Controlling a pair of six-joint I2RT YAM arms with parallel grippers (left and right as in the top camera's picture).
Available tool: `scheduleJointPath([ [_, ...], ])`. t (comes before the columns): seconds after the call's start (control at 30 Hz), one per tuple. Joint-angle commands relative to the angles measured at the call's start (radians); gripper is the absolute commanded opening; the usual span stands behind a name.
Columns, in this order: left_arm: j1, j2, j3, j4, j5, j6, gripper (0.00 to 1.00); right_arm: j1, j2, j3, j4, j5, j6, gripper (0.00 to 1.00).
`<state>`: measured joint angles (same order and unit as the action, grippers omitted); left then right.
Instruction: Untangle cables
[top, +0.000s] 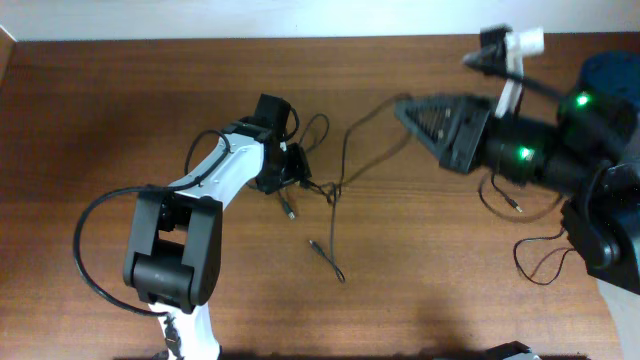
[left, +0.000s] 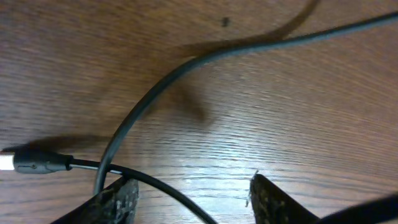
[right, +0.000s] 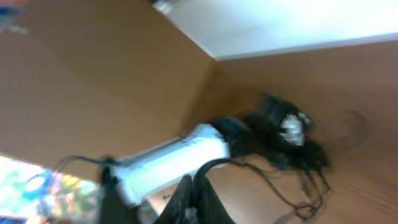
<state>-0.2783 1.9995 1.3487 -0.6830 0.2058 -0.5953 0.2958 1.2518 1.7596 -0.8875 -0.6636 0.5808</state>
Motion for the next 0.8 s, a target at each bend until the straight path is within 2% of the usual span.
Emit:
scheduleJointPath([
  [0.0, 0.008, 0.014, -0.014, 0.002, -0.076, 0.004, 0.64, -0.003, -0.003, 0.010, -0.206, 0.308, -0.140, 0.04],
  [0.1, 0.013, 0.014, -0.014, 0.002, -0.075, 0.004, 0.77, -0.003, 0.024, 0.010, -0.459, 0.544, -0.140, 0.04],
  [0.17, 0.020, 0.014, -0.014, 0.002, -0.072, 0.005, 0.88, -0.003, 0.068, 0.008, -0.583, 0.615, -0.140, 0.04],
  [0.3, 0.032, 0.014, -0.014, 0.001, -0.072, 0.005, 0.91, -0.003, 0.196, 0.006, -0.735, 0.674, -0.140, 0.04],
  [0.33, 0.032, 0.014, -0.014, 0.002, -0.072, 0.005, 0.99, -0.003, 0.228, 0.006, -0.753, 0.680, -0.140, 0.04],
  [0.43, 0.032, 0.014, -0.014, 0.022, -0.072, 0.062, 0.99, -0.003, 0.332, 0.006, -0.795, 0.680, -0.162, 0.04],
  [0.6, 0.039, 0.014, -0.014, 0.024, -0.073, 0.074, 0.99, -0.002, 0.492, -0.005, -0.810, 0.702, -0.163, 0.05],
  [0.7, 0.054, 0.014, -0.014, 0.024, -0.072, 0.074, 0.99, -0.002, 0.521, -0.087, -0.745, 0.702, -0.162, 0.13],
  [0.73, 0.066, 0.014, -0.014, 0.024, -0.072, 0.074, 0.99, -0.002, 0.521, -0.146, -0.684, 0.695, -0.161, 0.23],
  [0.77, 0.075, 0.014, -0.014, 0.024, -0.072, 0.074, 0.99, -0.002, 0.521, -0.210, -0.623, 0.669, -0.158, 0.28],
])
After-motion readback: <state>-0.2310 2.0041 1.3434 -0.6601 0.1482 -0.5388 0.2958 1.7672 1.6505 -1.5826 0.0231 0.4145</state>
